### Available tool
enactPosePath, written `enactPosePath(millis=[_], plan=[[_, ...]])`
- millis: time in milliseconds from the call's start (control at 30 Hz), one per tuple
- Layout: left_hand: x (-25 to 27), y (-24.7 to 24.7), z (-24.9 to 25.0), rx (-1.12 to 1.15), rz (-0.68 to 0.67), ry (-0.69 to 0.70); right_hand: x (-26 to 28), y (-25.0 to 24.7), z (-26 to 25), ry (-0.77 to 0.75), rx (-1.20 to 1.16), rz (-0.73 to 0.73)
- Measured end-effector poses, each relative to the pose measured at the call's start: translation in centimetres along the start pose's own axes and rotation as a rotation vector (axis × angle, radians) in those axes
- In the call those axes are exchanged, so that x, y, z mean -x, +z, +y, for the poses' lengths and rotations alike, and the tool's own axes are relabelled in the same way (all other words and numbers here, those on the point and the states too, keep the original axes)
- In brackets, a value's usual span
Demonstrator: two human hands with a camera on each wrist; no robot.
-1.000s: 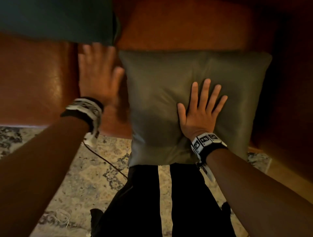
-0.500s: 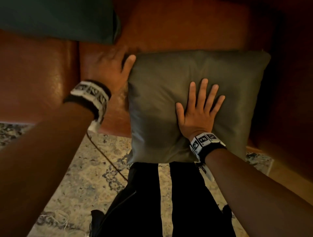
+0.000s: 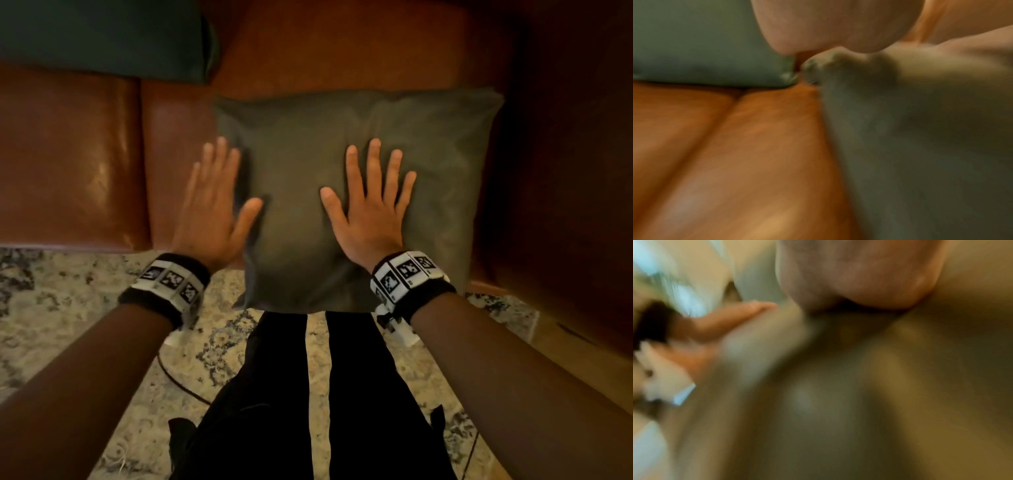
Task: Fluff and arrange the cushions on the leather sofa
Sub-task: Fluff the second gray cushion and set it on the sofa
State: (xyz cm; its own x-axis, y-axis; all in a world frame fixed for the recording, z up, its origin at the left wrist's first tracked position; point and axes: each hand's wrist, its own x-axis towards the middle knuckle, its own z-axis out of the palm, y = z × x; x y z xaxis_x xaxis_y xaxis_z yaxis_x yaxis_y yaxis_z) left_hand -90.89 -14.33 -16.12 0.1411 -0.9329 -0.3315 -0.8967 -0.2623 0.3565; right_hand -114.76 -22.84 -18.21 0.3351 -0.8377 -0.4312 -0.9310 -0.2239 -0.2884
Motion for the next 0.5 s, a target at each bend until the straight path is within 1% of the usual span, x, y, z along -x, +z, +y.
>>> enactPosePath(millis=[33, 67, 100, 133, 167, 200, 233, 267, 300, 333, 433, 467, 500], plan=[[-0.8, 0.0, 2.3, 0.033, 0.009, 0.073, 0.0, -1.0, 0.3, -0.002, -0.066, -0.034], [-1.7, 0.1, 4.7, 0.064, 0.022, 0.142, -0.2, -2.2, 0.7, 0.000, -0.142, -0.039], [-2.6, 0.4, 7.1, 0.084, 0.030, 0.199, -0.6, -3.7, 1.5, 0.006, -0.230, 0.002], [-3.4, 1.0, 9.0, 0.091, 0.028, 0.245, -1.2, -5.0, 2.5, 0.009, -0.317, 0.085], [-4.1, 1.6, 10.4, 0.066, 0.018, 0.274, -1.8, -6.2, 3.6, -0.002, -0.353, 0.194], [-4.5, 2.5, 11.1, 0.003, 0.006, 0.284, -2.5, -7.2, 4.7, -0.028, -0.321, 0.289], [-4.9, 3.5, 11.3, -0.077, -0.007, 0.285, -3.1, -8.0, 5.7, -0.058, -0.241, 0.351], [-5.0, 4.5, 11.1, -0.148, -0.023, 0.285, -3.8, -8.5, 6.2, -0.099, -0.149, 0.371], [-5.1, 5.5, 10.6, -0.194, -0.032, 0.285, -4.5, -8.7, 6.2, -0.153, -0.061, 0.344], [-5.1, 6.2, 10.2, -0.209, -0.034, 0.284, -5.2, -8.6, 5.7, -0.210, 0.017, 0.271], [-4.7, 6.9, 8.7, -0.182, -0.023, 0.310, -7.6, -8.1, 4.4, -0.400, 0.257, -0.068], [-4.7, 7.0, 8.3, -0.171, -0.020, 0.321, -8.7, -8.2, 5.0, -0.422, 0.313, -0.168], [-4.8, 7.0, 8.1, -0.165, -0.018, 0.324, -10.1, -8.5, 6.6, -0.384, 0.345, -0.261]])
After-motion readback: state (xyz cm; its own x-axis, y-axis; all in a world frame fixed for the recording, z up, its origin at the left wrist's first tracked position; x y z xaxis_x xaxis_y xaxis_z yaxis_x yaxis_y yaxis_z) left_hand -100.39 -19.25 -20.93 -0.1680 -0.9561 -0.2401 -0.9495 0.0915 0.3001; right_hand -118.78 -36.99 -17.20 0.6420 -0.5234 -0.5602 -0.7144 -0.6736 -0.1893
